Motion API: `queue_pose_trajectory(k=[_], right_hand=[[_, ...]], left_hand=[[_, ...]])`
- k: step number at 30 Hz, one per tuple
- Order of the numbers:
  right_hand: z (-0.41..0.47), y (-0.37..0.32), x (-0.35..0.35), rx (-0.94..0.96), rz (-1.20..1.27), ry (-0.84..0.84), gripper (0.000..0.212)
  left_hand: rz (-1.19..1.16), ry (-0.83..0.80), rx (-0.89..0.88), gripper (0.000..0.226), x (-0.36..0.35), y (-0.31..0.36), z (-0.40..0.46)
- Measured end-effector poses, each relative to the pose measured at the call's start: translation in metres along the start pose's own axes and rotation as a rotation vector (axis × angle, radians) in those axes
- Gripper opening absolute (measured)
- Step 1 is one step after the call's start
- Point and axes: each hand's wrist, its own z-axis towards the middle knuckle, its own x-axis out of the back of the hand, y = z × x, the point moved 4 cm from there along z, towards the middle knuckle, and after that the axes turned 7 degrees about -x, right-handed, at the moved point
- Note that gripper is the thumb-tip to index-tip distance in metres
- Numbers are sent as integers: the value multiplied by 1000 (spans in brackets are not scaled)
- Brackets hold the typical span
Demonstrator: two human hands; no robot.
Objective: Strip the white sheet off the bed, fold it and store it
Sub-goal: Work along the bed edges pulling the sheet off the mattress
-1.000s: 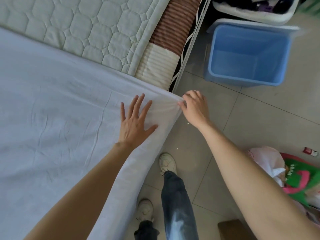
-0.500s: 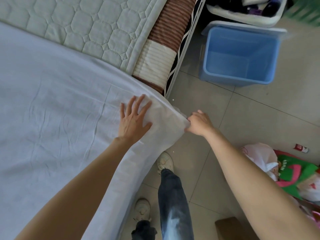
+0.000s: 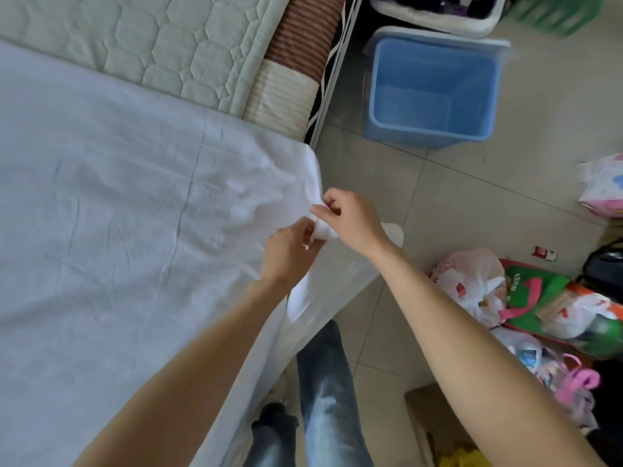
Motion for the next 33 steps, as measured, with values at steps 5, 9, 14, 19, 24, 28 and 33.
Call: queue_pose_trajectory(k=[5, 9, 14, 19, 24, 28, 33], right_hand=[[-12, 8, -2, 71, -23, -322, 63], [-24, 25, -12, 151, -342, -329, 60], [-46, -3, 3, 121, -406, -245, 23], [-84, -77, -4, 96, -44, -181, 21], [-96, -136, -44, -128, 396, -155, 36], [-87, -159, -76, -197, 501, -161, 45], [-75, -166, -93, 107, 282, -153, 62]], left_hand=[[-146, 17, -6, 8, 39, -6, -7], [-118, -44, -24, 14, 64, -18, -11], [-146, 122, 162, 23, 90, -40, -24], [-257, 370, 150, 53, 117, -40, -70], [-513, 212, 168, 61, 131, -32, -150], [-151, 207, 292, 52, 125, -62, -164], [-38, 189, 457, 25, 130, -103, -151]])
